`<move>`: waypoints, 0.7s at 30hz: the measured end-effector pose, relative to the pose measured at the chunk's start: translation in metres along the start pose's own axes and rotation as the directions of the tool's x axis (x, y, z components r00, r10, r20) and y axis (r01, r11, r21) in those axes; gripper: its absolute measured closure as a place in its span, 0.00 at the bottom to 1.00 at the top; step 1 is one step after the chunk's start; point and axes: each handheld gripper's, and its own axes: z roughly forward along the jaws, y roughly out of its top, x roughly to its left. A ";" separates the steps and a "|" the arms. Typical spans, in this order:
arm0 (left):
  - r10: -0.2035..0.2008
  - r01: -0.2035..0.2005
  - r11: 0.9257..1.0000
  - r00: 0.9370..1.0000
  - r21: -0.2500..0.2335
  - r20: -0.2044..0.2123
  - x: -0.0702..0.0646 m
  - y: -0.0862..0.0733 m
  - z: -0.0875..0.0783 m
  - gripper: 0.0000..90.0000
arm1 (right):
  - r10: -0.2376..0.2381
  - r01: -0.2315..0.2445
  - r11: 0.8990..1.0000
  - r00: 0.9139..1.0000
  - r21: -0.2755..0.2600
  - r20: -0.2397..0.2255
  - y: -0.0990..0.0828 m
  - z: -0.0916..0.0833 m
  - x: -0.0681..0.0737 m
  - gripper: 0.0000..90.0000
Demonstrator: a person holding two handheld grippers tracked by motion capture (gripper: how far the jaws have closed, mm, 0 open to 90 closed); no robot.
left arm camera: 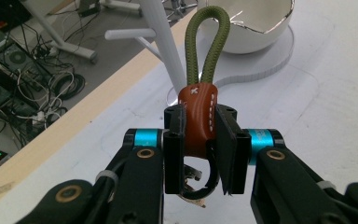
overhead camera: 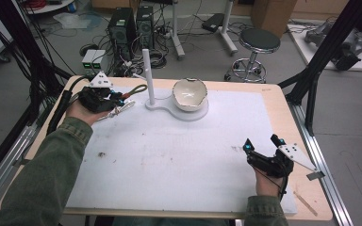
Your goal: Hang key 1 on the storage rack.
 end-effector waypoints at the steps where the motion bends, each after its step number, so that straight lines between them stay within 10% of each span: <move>1: 0.004 -0.004 1.000 1.000 -0.001 -0.003 0.000 0.003 -0.002 0.82 | 0.000 0.000 1.000 1.000 0.000 -0.001 0.000 0.000 0.000 0.01; 21: 0.035 -0.035 0.999 0.999 -0.024 -0.015 -0.001 0.022 -0.016 0.82 | 0.006 -0.006 1.000 1.000 -0.003 0.002 0.000 -0.001 -0.001 0.01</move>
